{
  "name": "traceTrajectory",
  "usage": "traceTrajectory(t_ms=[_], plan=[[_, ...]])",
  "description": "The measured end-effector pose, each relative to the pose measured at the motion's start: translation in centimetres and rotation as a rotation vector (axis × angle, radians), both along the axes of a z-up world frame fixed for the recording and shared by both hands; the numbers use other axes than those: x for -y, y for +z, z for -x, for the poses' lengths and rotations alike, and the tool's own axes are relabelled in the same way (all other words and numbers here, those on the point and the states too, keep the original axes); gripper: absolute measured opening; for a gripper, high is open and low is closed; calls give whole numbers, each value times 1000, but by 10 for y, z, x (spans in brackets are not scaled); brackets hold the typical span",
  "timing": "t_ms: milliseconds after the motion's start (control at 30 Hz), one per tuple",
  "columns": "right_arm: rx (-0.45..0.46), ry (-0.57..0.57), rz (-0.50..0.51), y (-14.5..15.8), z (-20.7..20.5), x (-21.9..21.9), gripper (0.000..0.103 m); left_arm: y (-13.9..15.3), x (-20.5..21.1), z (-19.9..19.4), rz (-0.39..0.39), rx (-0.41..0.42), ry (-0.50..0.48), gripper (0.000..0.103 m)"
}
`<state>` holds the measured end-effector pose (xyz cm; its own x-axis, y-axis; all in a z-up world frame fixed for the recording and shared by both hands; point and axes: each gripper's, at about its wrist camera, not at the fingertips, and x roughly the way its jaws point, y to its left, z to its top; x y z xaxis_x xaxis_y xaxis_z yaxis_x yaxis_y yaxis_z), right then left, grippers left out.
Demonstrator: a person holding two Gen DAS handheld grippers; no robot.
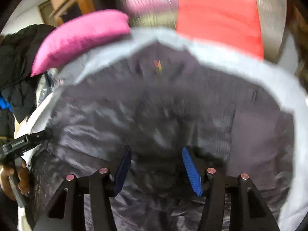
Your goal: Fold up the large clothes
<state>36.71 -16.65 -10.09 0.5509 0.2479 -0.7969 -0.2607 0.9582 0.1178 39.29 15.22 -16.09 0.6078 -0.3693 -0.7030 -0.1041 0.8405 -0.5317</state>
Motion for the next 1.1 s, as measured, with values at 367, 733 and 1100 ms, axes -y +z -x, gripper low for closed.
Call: traceTrajectory(t_ms=[367,733,1100], plan=[[142,482,8,7,41,-175,59,11,-21,-93,100,-39,-62,53],[-51,523,8,-57,10,-183,60,5,-4,-127,-82,12,-155,11],[-33,513,-18,-52,9,-181,59,21,-24,-97,-24,45,-12,53]])
